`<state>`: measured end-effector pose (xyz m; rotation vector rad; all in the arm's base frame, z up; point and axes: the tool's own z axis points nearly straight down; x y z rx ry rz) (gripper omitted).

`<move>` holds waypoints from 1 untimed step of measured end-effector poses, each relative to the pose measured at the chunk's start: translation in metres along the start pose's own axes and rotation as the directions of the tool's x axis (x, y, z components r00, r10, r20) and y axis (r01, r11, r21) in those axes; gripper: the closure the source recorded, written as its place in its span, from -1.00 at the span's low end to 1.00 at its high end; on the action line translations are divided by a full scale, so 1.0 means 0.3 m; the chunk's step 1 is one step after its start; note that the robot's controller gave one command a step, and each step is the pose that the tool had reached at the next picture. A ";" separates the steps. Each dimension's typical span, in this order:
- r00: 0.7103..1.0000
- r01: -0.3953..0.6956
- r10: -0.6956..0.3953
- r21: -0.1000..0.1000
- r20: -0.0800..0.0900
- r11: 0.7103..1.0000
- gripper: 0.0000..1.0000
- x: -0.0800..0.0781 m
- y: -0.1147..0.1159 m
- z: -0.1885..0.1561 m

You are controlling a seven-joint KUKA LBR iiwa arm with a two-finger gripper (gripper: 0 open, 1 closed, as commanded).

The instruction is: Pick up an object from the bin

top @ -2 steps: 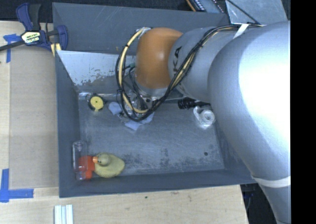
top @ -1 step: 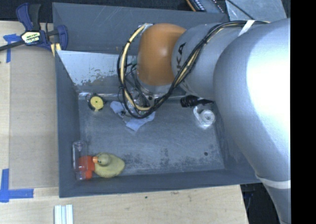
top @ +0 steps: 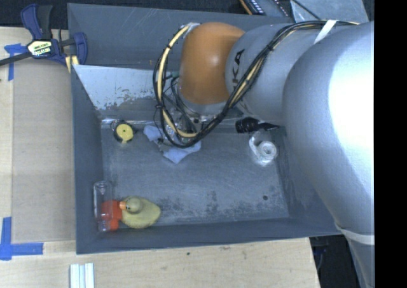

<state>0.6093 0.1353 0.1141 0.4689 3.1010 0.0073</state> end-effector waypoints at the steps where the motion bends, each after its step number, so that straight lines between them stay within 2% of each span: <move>1: 1.000 0.000 0.000 -0.001 0.003 1.000 1.00 -0.003 0.001 -0.054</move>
Offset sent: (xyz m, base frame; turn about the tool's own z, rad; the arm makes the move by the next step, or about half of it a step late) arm 0.0001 0.0000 0.0227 0.0000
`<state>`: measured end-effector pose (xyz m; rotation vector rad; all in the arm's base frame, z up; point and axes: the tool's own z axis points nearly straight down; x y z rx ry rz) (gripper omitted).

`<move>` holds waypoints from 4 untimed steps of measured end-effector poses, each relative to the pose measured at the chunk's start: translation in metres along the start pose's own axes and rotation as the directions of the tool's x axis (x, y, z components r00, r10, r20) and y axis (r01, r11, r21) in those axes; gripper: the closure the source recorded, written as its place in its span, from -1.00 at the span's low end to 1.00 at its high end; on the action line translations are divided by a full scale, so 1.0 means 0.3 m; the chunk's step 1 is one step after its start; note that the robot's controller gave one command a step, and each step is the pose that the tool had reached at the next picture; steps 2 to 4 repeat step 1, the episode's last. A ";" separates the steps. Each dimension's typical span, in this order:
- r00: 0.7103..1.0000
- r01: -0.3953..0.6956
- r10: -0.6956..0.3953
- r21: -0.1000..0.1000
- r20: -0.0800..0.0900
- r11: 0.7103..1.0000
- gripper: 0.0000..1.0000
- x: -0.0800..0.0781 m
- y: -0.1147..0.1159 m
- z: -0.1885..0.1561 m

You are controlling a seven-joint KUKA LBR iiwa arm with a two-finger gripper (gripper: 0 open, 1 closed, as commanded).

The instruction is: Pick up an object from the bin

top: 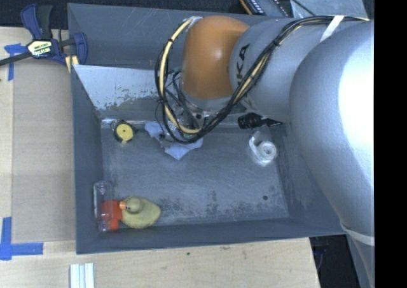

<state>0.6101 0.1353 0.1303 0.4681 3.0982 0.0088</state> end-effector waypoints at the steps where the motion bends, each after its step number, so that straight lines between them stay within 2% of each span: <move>1: 1.000 0.000 0.000 -0.001 0.002 1.000 1.00 -0.002 0.001 -0.044; 4: 1.000 0.000 0.000 -0.001 0.002 1.000 1.00 -0.002 0.001 -0.044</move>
Offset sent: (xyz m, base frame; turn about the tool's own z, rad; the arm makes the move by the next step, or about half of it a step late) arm -0.0001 0.0001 0.0412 0.0000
